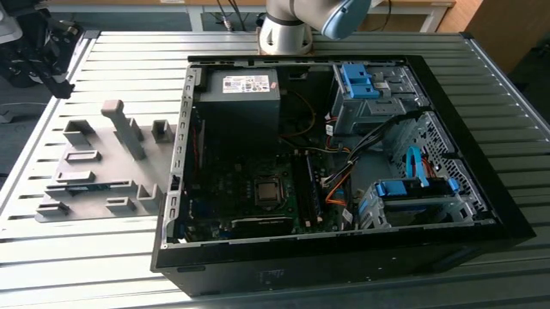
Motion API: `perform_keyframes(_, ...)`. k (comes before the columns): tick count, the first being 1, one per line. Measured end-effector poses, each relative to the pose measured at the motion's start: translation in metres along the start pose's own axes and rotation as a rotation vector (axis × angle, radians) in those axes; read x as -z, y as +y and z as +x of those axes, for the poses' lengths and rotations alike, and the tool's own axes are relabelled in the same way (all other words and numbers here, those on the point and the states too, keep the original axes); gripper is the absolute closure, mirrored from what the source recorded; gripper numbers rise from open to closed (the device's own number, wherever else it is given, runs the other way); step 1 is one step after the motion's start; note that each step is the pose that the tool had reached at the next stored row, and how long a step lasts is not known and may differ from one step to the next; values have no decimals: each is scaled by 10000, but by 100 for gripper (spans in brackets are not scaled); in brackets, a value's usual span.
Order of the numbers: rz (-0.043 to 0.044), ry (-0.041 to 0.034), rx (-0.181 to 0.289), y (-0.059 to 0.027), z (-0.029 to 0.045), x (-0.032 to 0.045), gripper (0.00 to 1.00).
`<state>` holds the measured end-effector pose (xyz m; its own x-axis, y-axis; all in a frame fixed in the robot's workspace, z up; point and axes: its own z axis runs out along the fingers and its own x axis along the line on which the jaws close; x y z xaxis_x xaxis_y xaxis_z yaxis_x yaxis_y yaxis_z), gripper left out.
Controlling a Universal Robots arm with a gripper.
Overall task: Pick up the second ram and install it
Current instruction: 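Pick up the second ram and move it above second insertion slot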
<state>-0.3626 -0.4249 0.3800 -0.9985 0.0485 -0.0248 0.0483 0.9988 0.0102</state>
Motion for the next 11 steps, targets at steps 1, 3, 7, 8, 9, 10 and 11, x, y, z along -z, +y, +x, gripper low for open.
perform_keyframes(1,0,1,22,0,0,0,89)
perform_keyframes(3,-5,3,247,-1,4,0,89)
perform_keyframes(7,-21,10,890,-1,9,0,89)
perform_keyframes(8,-25,11,1043,-1,10,0,89)
perform_keyframes(9,-30,12,1187,-1,12,-1,89)
perform_keyframes(10,-33,13,1331,-1,14,-1,89)
perform_keyframes(11,-37,15,1485,-1,16,-1,89)
